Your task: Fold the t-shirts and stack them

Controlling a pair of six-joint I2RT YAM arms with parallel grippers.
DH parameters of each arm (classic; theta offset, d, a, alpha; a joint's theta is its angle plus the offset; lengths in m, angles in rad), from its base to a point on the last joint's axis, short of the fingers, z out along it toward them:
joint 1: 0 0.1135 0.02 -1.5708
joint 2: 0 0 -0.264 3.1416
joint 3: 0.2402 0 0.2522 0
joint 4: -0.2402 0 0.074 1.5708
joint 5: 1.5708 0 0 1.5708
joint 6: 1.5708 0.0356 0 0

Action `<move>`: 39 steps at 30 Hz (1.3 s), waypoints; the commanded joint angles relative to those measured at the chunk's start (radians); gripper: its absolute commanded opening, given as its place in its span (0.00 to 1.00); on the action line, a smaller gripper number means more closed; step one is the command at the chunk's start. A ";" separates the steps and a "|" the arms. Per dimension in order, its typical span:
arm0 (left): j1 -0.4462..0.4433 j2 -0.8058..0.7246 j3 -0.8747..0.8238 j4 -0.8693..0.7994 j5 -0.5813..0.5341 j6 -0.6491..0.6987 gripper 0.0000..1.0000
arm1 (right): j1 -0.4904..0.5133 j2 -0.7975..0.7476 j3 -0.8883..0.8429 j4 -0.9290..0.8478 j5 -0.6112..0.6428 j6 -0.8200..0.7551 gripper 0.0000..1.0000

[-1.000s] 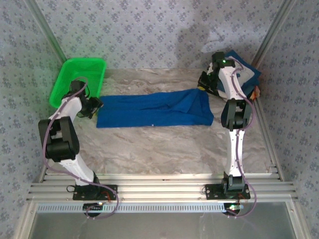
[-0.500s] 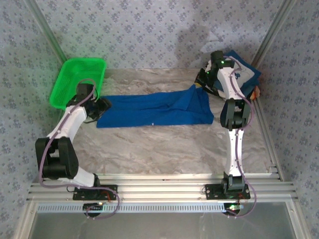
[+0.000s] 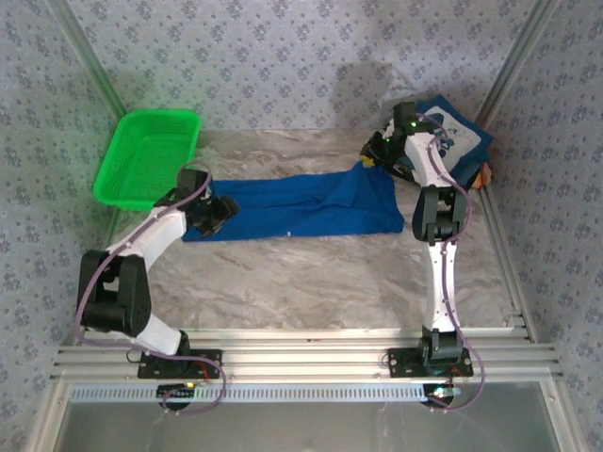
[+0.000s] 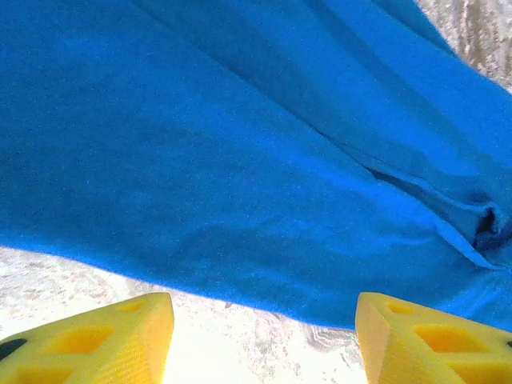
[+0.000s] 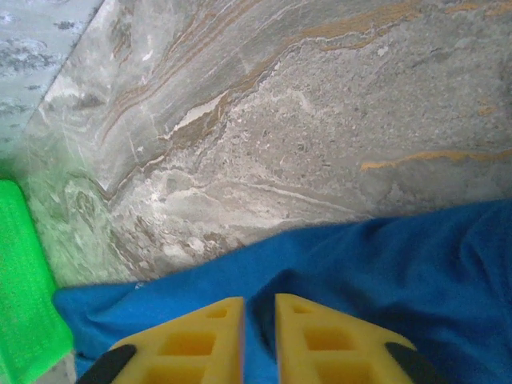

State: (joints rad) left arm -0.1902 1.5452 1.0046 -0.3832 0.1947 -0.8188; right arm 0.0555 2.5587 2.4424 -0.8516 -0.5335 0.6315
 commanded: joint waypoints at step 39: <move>0.127 0.150 -0.132 0.062 -0.085 0.078 0.60 | 0.014 -0.589 -1.093 0.073 0.447 -0.177 0.51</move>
State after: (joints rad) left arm -0.0719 1.6993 0.9257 -0.2352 0.1410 -0.7776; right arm 0.0502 2.0106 1.4120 -0.7177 -0.1783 0.4664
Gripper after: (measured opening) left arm 0.601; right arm 0.523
